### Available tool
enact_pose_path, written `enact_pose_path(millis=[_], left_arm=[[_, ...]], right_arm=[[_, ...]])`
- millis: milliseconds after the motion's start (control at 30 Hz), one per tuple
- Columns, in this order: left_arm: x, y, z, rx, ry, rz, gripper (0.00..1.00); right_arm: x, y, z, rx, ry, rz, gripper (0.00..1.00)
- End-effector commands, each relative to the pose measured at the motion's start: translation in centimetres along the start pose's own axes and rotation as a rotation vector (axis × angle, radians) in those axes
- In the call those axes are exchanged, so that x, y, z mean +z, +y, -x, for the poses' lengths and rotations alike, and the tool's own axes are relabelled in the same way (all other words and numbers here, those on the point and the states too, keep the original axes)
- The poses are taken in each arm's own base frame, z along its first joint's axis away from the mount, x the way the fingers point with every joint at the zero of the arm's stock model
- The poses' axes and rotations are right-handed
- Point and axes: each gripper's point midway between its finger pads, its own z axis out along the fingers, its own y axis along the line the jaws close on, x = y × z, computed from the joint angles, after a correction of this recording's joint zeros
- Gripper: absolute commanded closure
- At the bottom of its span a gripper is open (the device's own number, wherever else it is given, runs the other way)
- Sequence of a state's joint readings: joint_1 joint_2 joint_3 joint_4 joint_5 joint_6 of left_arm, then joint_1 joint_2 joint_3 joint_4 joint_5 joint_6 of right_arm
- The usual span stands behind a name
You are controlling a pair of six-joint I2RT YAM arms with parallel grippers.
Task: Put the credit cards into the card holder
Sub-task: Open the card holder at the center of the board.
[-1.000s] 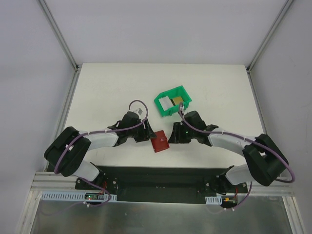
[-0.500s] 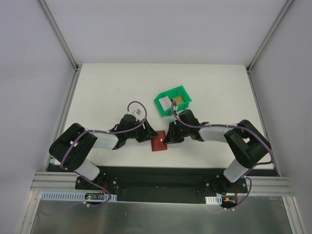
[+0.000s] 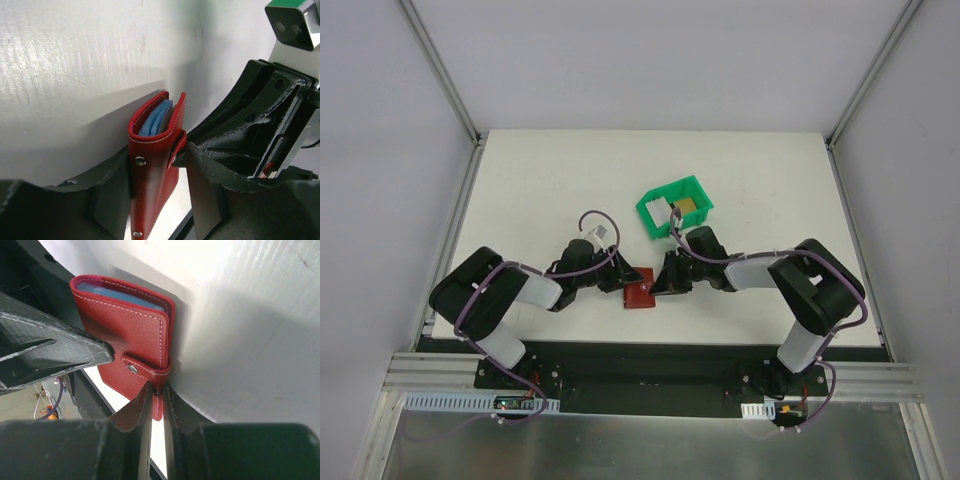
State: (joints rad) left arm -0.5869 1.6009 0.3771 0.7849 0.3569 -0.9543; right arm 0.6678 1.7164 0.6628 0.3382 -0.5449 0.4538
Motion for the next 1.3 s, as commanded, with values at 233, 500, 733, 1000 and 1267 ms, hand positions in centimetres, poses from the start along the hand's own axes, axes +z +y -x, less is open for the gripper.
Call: enact_pose_path(millis=[233, 500, 733, 1000, 1267], left_arm=[[-0.9, 3.8, -1.5, 0.077, 0.087, 0.196, 0.59], [-1.4, 3.3, 0.5, 0.156, 0.059, 0.263, 0.6], [-0.7, 2.4, 0.3, 0.158, 0.089, 0.213, 0.88], [-0.7, 1.3, 0.6, 0.262, 0.144, 0.193, 1.0], [-0.1, -2.5, -1.0, 0.482, 0.359, -0.056, 1.0]], right_arm=[[-0.3, -3.0, -1.7, -0.019, 0.022, -0.123, 0.84], [-0.5, -2.7, -1.5, -0.018, 0.017, -0.12, 0.84], [-0.6, -2.6, -1.4, -0.018, 0.013, -0.116, 0.83], [-2.4, -1.4, -0.7, -0.133, -0.027, -0.106, 0.72], [-4.9, 2.2, 1.7, -0.427, -0.107, -0.025, 0.62]])
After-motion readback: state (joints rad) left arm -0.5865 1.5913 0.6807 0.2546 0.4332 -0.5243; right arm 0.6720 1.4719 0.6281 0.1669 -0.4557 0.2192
